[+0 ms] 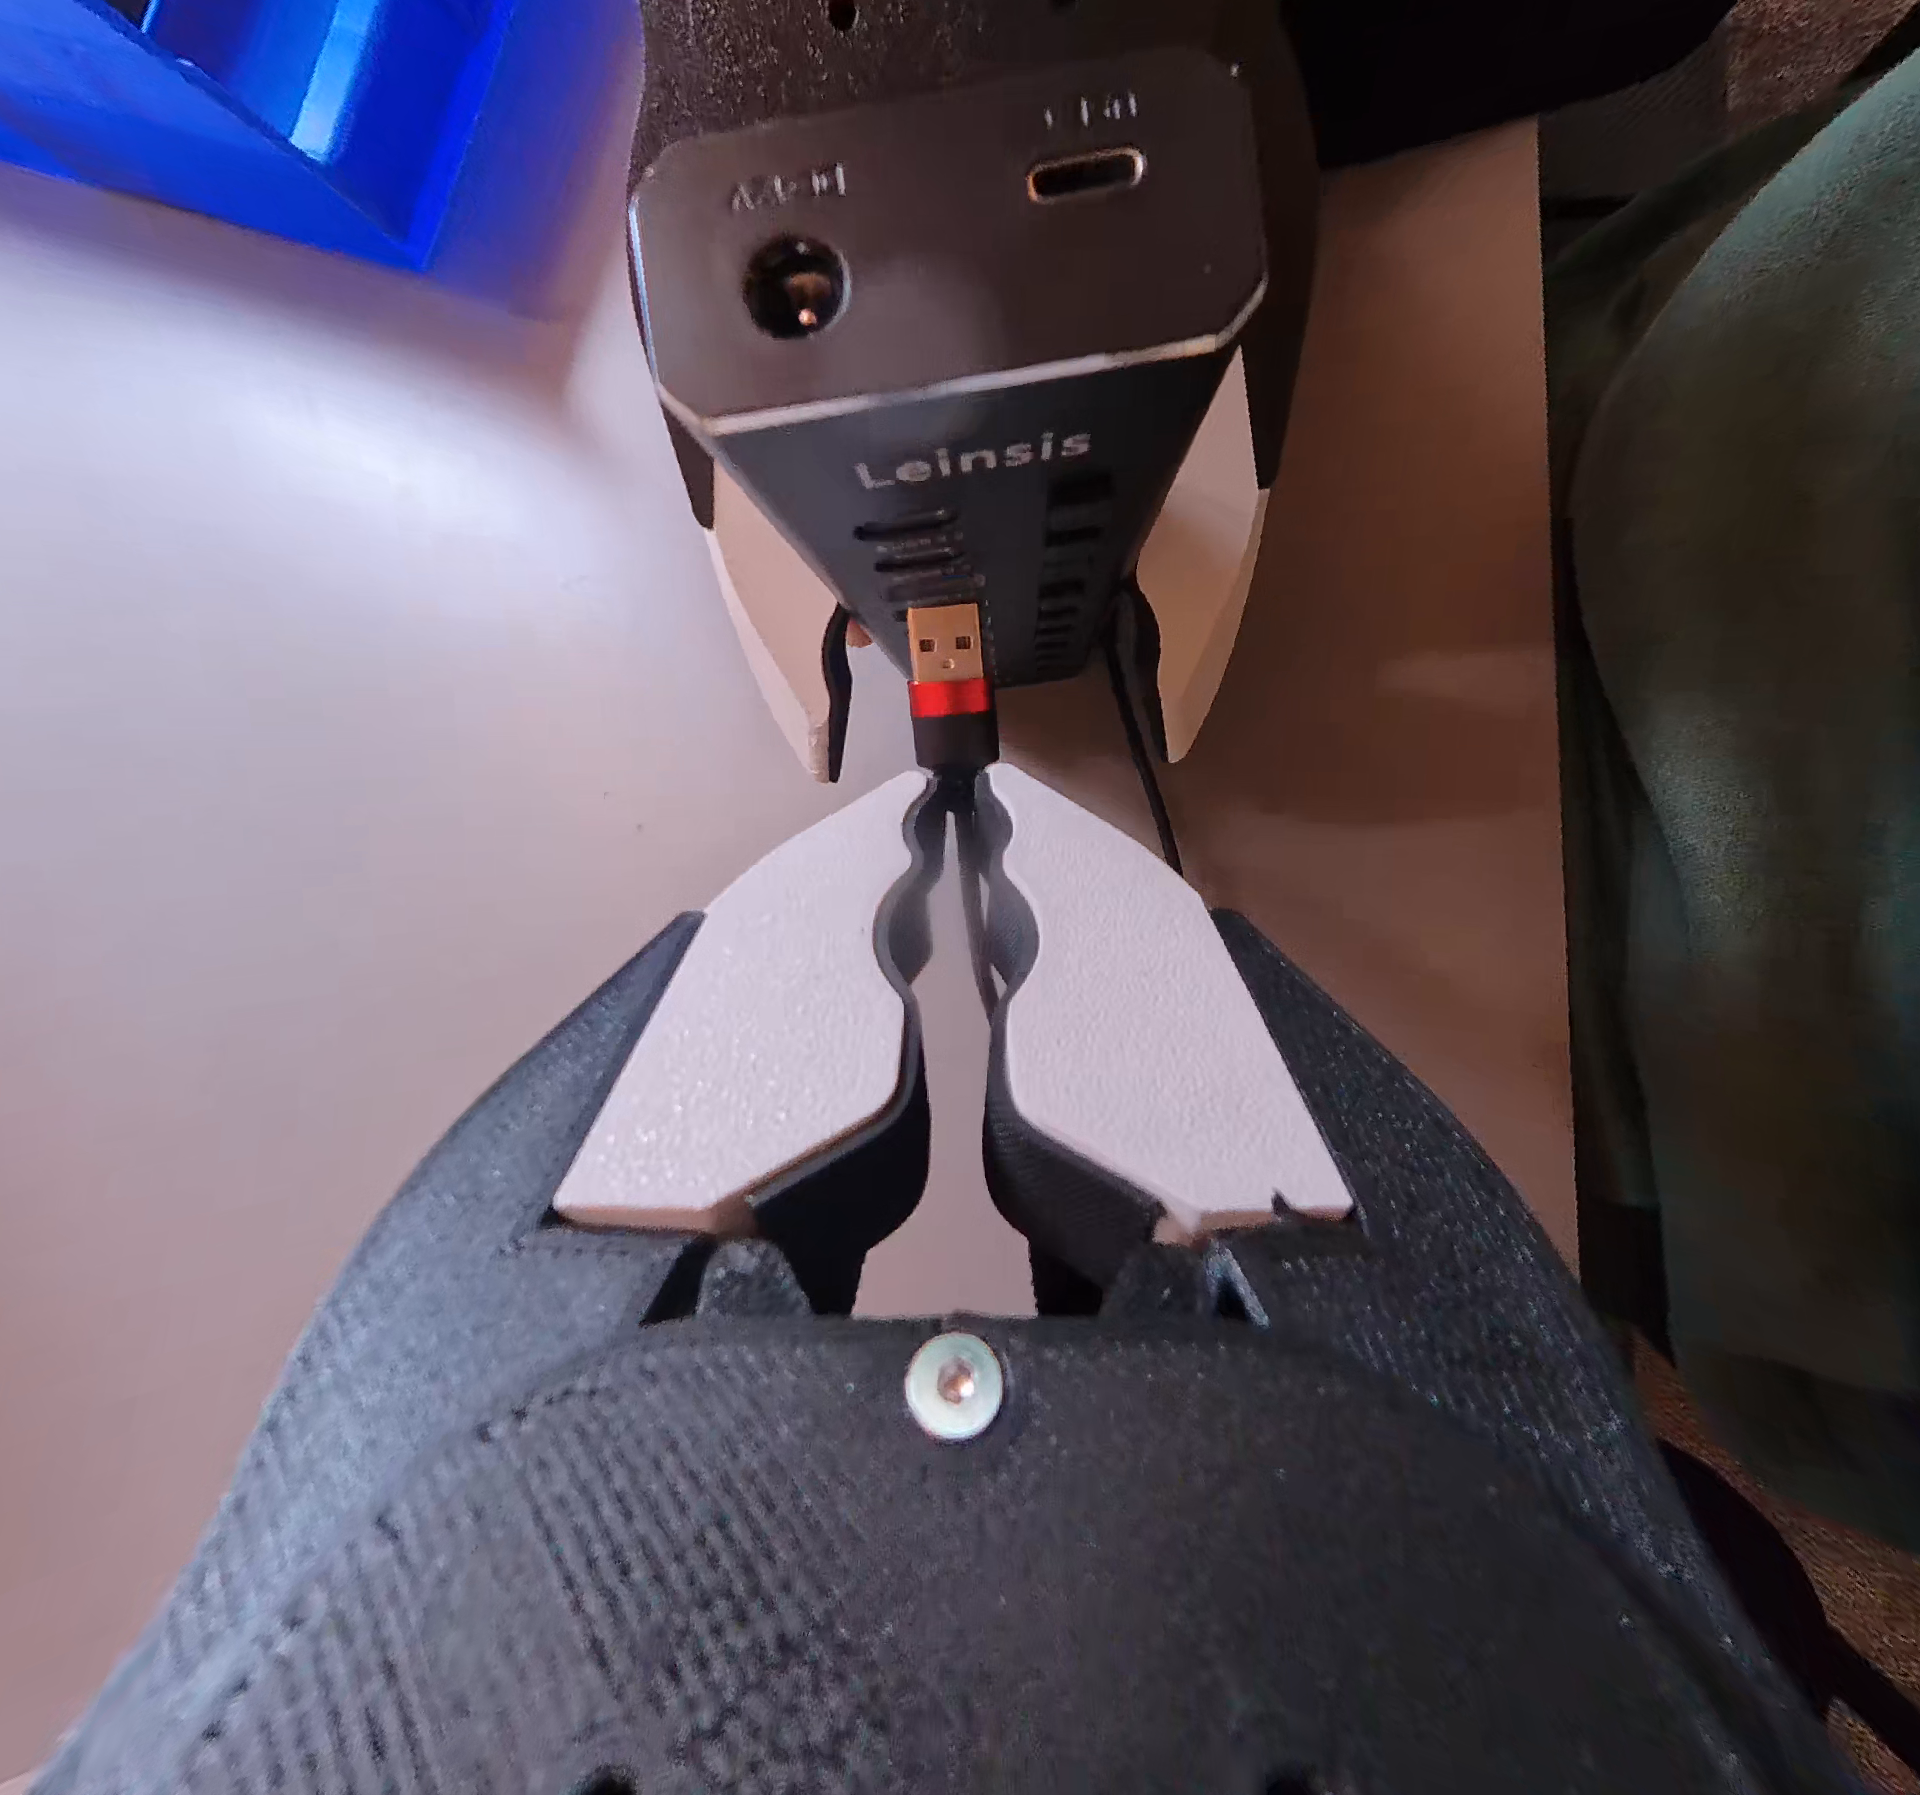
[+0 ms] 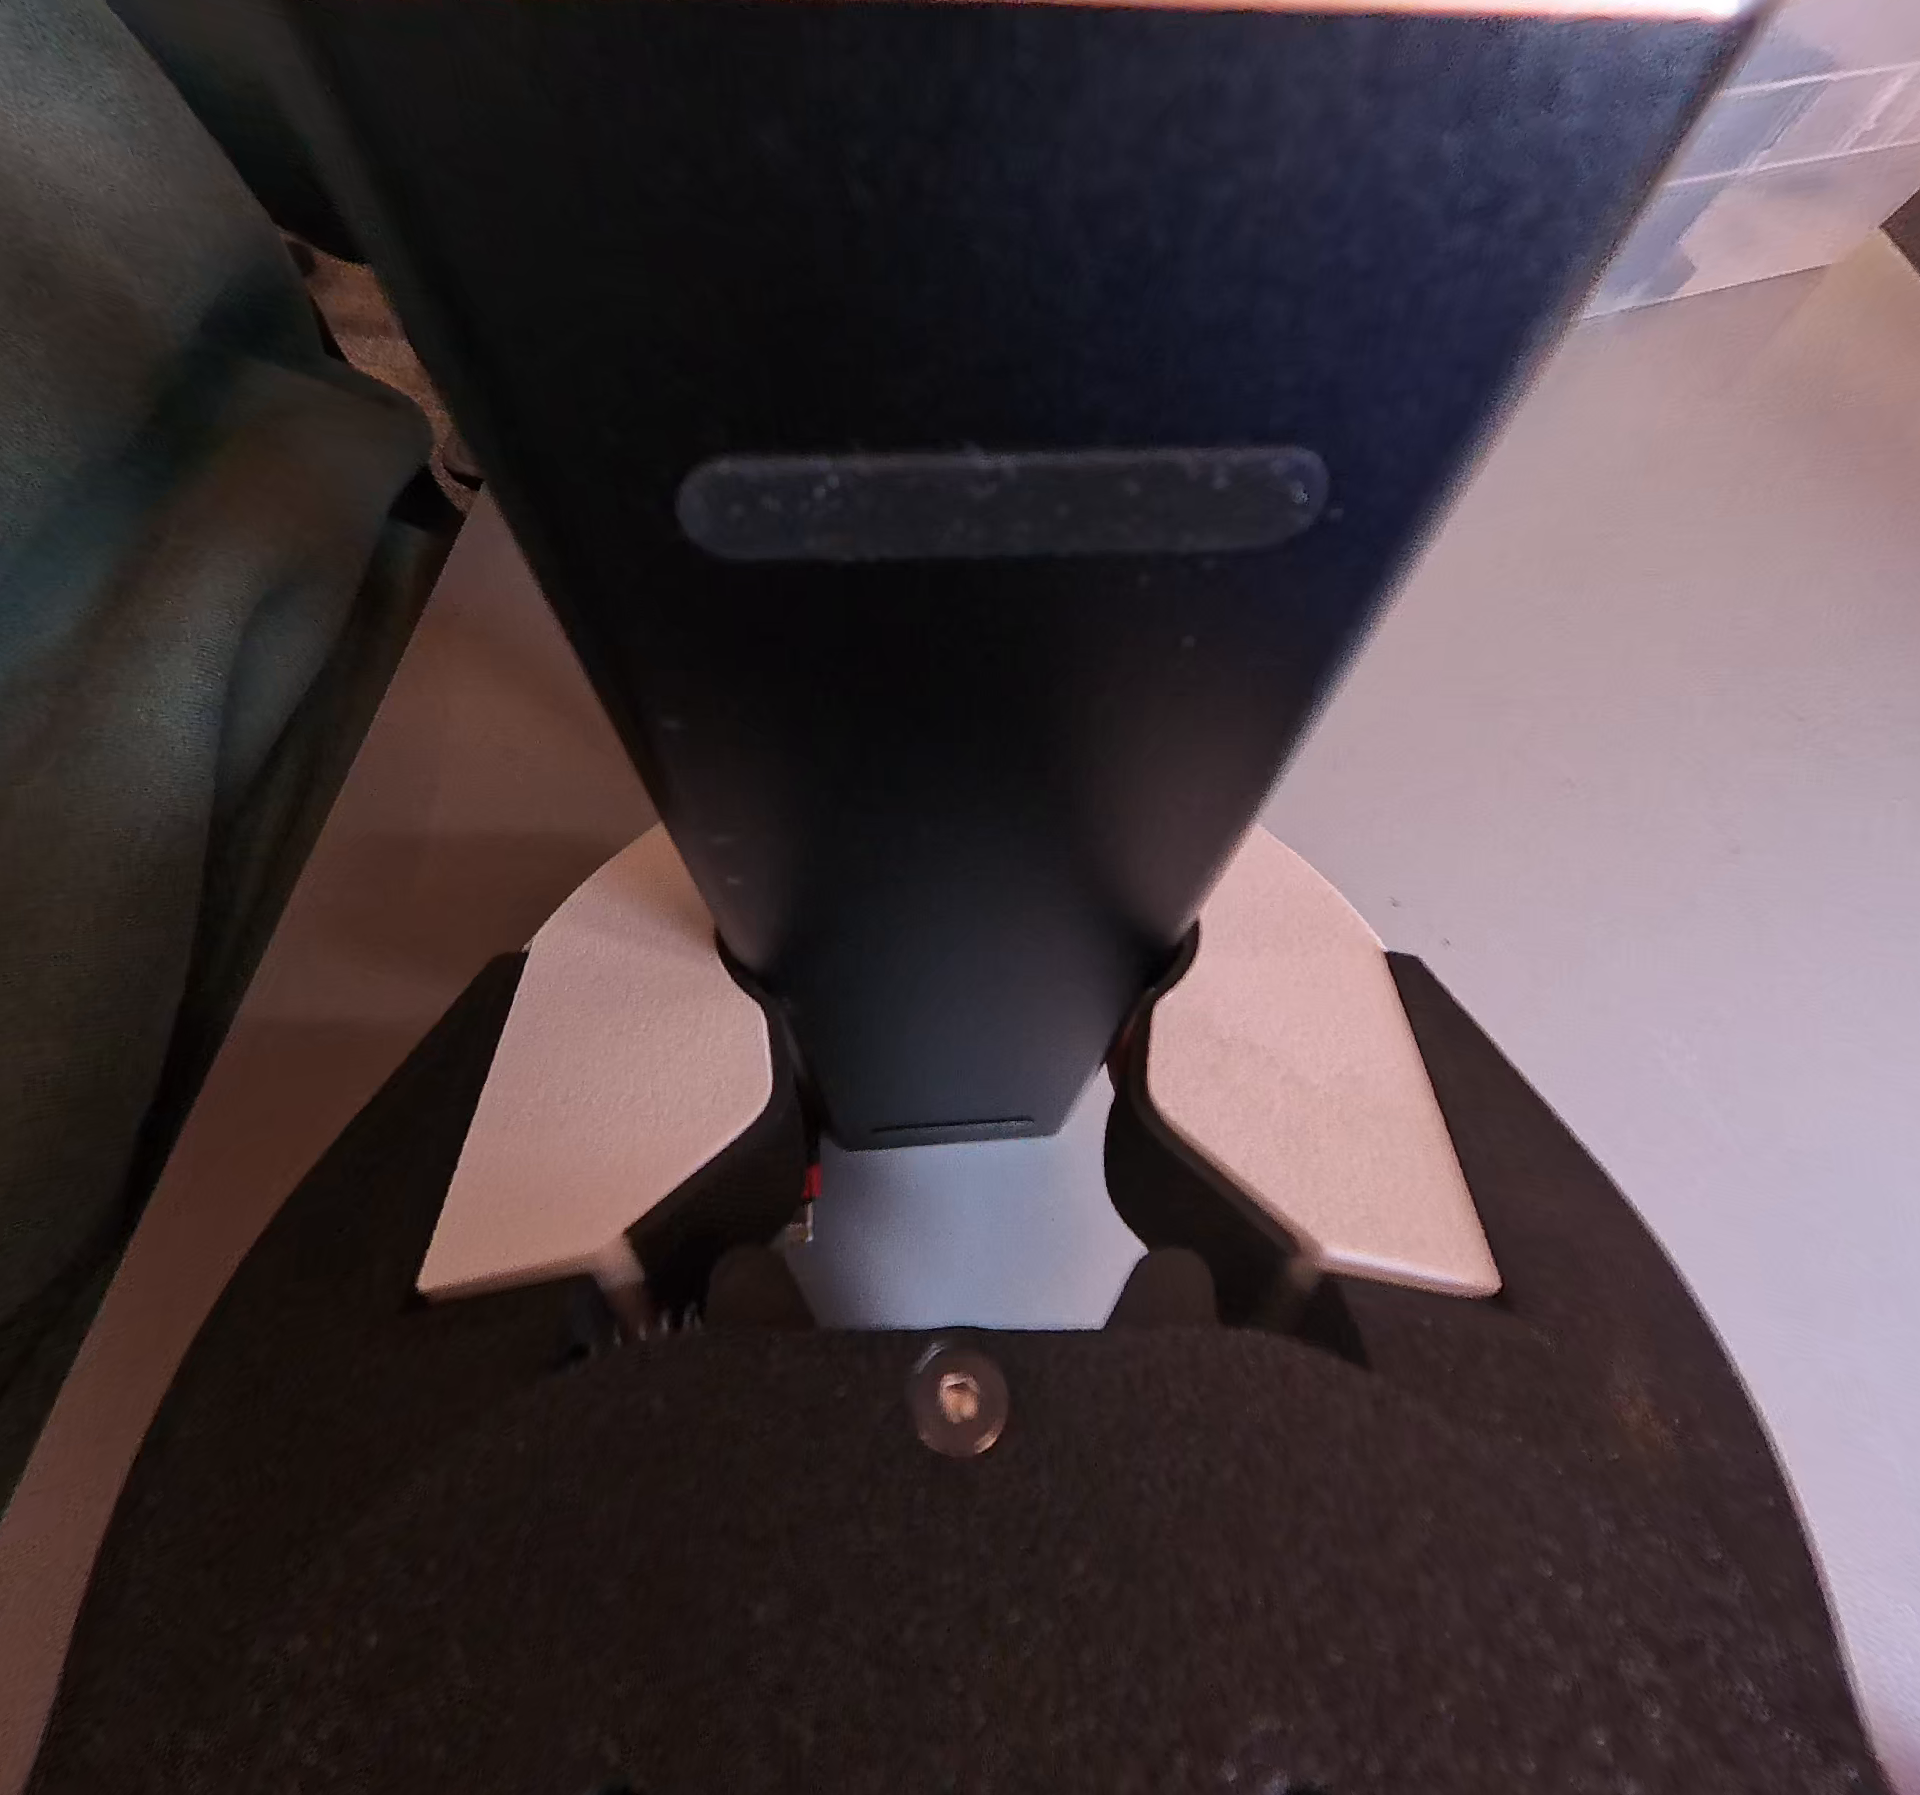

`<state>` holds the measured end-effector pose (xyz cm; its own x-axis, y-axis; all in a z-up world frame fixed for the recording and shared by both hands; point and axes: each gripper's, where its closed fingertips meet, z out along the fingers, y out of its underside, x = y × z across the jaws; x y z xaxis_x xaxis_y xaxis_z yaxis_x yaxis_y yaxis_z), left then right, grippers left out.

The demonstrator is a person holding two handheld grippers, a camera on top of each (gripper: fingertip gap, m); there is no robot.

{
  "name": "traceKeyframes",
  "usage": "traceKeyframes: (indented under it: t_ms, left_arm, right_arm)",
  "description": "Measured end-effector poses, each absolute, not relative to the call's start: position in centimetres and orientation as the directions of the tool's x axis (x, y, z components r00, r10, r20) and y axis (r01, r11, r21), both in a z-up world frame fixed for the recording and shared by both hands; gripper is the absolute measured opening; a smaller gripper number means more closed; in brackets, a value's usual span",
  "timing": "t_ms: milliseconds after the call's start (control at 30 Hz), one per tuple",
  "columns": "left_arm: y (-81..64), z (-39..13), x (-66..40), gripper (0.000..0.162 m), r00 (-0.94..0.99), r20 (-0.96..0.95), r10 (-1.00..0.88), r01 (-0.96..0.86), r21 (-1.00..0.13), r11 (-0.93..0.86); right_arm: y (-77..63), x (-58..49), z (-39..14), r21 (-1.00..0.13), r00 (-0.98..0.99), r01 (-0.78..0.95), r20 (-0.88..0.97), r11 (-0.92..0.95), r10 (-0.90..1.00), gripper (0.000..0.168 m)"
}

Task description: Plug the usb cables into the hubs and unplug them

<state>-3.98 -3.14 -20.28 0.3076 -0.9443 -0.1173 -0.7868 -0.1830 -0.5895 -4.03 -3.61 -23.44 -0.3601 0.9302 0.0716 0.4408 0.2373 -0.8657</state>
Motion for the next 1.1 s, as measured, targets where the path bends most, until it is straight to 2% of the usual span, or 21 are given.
traceKeyframes:
  t_ms: [333,467,667,800,1100]
  left_arm:
    - [-2.6,-17.1,-3.0,0.005,0.329,-0.039,-0.943,-0.601,-0.780,-0.177]
    - [-2.7,-16.9,-2.9,0.005,0.329,-0.059,-0.943,-0.598,-0.786,-0.159]
    - [-3.0,-16.4,-3.5,0.005,0.335,-0.015,-0.942,-0.529,-0.830,-0.175]
    - [-3.7,-14.9,-3.8,0.004,0.309,0.019,-0.951,-0.445,-0.881,-0.163]
    - [-3.4,-12.9,-5.7,0.004,0.213,0.108,-0.971,-0.205,-0.967,-0.153]
  right_arm:
    - [-3.0,-3.6,-23.0,-0.876,-0.342,0.433,0.060,0.213,0.938,0.071]
    - [-3.6,-3.8,-23.0,-0.897,-0.365,0.409,0.011,0.171,0.931,0.071]
    - [-4.3,-3.6,-19.5,-0.965,-0.418,0.258,-0.073,0.041,0.906,0.072]
    - [-4.8,-2.7,-17.0,-0.986,-0.488,0.151,-0.139,-0.073,0.862,0.071]
    - [-5.1,-1.9,-15.7,-0.985,-0.541,0.107,-0.169,-0.132,0.824,0.071]
